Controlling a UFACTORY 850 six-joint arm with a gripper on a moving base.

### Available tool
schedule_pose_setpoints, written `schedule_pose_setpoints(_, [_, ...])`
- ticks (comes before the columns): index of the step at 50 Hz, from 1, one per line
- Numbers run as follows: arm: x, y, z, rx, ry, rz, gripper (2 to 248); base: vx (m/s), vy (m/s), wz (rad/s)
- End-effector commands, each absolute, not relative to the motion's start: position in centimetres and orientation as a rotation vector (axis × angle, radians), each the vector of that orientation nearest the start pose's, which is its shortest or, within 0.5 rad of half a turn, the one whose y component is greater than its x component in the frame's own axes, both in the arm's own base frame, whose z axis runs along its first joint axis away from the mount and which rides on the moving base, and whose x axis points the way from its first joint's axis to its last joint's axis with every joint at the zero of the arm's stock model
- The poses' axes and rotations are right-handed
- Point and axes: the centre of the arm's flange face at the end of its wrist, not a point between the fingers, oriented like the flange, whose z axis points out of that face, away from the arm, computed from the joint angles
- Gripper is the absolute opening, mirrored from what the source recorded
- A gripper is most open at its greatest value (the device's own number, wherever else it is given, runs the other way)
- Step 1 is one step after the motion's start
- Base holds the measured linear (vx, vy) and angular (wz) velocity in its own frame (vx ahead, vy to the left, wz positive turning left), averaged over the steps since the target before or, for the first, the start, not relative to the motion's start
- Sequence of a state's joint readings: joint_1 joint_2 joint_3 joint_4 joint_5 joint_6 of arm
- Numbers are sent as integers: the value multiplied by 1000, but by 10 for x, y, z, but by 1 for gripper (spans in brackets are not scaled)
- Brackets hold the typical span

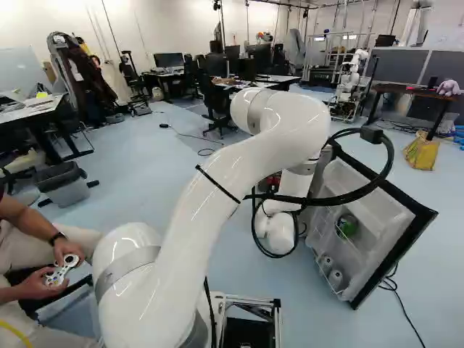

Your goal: Grab a drink from the fridge

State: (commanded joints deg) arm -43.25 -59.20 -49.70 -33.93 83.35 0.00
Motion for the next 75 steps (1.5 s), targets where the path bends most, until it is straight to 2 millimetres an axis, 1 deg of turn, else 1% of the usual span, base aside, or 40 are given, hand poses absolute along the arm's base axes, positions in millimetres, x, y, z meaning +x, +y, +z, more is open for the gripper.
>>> schedule_pose_setpoints(21, [413, -300, 58, -2515, 256, -1890, 247, 0, 0, 0])
schedule_pose_setpoints(25, [417, -301, 54, -2521, 246, -1881, 247, 0, 0, 0])
schedule_pose_setpoints(62, [456, -306, 31, -2589, 157, -1790, 247, 0, 0, 0])
schedule_pose_setpoints(75, [470, -306, 27, -2593, 126, -1788, 247, 0, 0, 0])
